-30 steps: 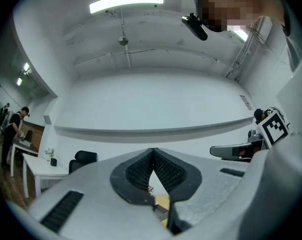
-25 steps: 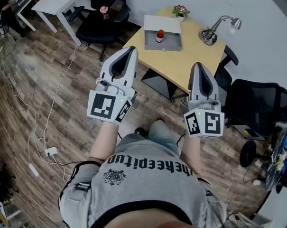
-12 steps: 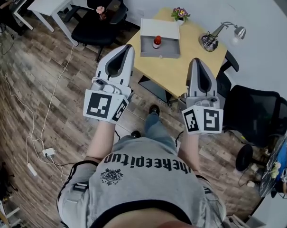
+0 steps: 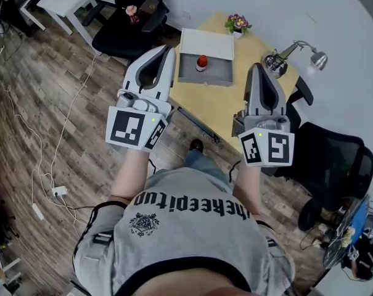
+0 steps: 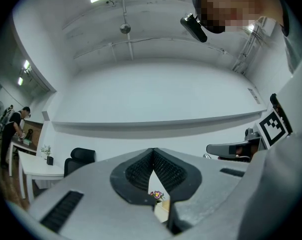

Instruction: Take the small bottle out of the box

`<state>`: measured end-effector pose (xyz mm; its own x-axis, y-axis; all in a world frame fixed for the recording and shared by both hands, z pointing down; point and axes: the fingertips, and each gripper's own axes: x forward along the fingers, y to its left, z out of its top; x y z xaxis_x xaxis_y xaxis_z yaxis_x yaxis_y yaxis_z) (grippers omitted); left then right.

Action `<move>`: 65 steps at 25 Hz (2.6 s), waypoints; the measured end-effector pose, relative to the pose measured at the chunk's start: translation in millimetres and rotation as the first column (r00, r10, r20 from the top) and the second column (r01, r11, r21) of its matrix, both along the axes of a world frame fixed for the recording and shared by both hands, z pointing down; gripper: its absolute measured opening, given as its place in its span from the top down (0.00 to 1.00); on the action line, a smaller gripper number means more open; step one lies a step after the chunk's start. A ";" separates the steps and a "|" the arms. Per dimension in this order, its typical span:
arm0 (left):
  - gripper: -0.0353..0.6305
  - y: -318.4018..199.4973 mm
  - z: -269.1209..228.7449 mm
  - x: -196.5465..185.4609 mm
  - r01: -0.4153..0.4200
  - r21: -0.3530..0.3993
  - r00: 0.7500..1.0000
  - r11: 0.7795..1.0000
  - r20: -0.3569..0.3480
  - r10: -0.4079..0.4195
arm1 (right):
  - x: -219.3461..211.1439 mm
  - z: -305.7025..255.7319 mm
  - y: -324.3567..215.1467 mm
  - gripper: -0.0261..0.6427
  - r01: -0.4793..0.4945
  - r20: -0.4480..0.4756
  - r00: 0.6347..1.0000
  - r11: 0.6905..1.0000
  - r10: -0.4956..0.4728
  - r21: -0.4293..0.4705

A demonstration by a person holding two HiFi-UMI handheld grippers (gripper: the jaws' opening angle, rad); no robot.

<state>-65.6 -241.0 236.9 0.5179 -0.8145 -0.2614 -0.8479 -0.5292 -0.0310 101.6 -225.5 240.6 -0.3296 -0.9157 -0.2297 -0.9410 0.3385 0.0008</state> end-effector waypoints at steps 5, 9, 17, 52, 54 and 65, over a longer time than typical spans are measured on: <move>0.94 -27.2 -4.0 16.4 0.020 0.013 1.000 1.000 0.003 -0.020 | 14.3 -2.3 -32.6 0.96 0.028 -0.005 1.000 1.000 -0.028 0.003; 0.94 -46.9 -3.9 25.2 0.045 0.014 0.999 0.999 0.003 -0.045 | 23.1 -3.1 -57.5 0.96 0.056 -0.010 0.998 0.998 -0.056 0.004; 0.94 -82.4 5.3 35.4 0.092 -0.010 0.996 0.996 0.013 -0.092 | 27.6 7.5 -105.0 0.96 0.124 -0.026 0.992 0.991 -0.125 -0.045; 0.77 -158.7 274.9 99.6 0.121 -0.591 0.960 0.798 0.273 0.056 | 37.7 219.0 -179.9 0.96 0.205 -0.035 0.966 0.840 -0.256 -0.503; 0.72 -161.5 290.1 104.4 0.122 -0.617 0.952 0.777 0.294 0.084 | 38.8 221.1 -180.8 0.96 0.208 -0.033 0.965 0.837 -0.259 -0.507; 0.60 -182.6 365.1 118.8 0.168 -0.713 0.902 0.681 0.389 0.186 | 40.6 231.2 -182.7 0.96 0.227 -0.015 0.961 0.818 -0.276 -0.528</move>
<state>53.2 -423.6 602.0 0.4346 -0.6435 0.6301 -0.8415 -0.5395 0.0294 142.2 -408.2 471.8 -0.5609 -0.7740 0.2938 -0.8273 0.5375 -0.1637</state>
